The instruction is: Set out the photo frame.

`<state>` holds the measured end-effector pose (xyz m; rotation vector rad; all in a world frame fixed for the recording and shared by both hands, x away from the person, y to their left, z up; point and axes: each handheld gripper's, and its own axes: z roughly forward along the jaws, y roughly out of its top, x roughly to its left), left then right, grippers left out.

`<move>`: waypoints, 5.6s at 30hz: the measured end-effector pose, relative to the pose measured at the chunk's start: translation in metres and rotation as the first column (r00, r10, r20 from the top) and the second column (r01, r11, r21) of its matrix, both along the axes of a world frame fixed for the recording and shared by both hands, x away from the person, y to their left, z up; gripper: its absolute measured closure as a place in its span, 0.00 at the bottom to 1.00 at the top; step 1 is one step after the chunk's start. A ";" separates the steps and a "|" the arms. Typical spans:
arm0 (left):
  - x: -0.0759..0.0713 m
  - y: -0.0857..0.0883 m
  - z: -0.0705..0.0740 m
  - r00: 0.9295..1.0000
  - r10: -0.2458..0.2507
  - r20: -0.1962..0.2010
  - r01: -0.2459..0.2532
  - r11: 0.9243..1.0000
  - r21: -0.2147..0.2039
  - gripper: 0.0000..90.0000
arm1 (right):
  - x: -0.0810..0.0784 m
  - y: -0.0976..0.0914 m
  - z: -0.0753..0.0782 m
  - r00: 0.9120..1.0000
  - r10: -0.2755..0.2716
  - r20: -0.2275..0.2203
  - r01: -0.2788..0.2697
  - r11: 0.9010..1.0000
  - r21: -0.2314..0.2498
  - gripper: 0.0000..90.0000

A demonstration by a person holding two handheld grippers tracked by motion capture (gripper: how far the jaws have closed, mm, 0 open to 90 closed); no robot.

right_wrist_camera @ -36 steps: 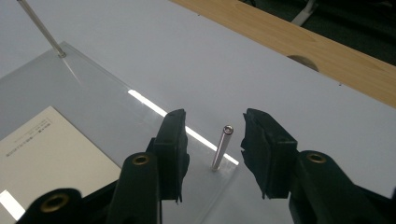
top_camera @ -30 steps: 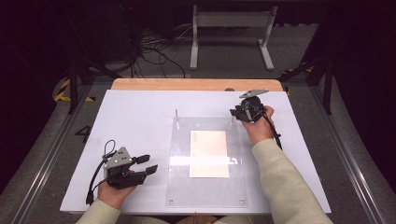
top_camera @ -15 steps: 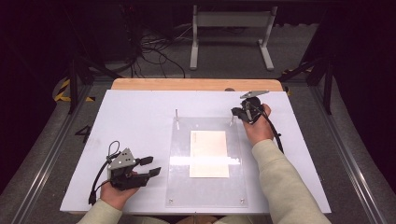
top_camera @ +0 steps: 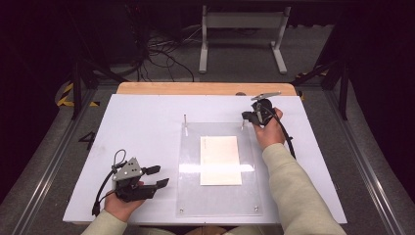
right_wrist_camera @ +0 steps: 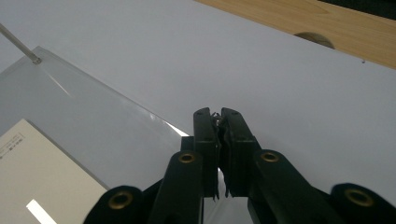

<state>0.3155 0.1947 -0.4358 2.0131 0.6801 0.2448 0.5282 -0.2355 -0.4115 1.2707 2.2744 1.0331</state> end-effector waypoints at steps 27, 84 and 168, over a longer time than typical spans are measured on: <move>-0.004 -0.022 -0.009 0.983 -0.043 0.179 0.022 0.992 0.122 0.23 | 0.027 -0.017 -0.008 0.996 0.016 -0.085 0.000 0.984 0.181 0.95; -0.005 -0.058 0.012 0.923 -0.101 0.372 0.085 0.995 0.058 0.51 | -0.089 -0.064 0.041 0.989 0.147 0.009 -0.145 0.963 0.226 0.59; 0.005 -0.051 0.030 0.937 -0.046 0.347 0.054 0.998 -0.014 0.56 | -0.204 -0.020 0.015 0.754 0.445 0.483 -0.518 0.855 0.021 0.58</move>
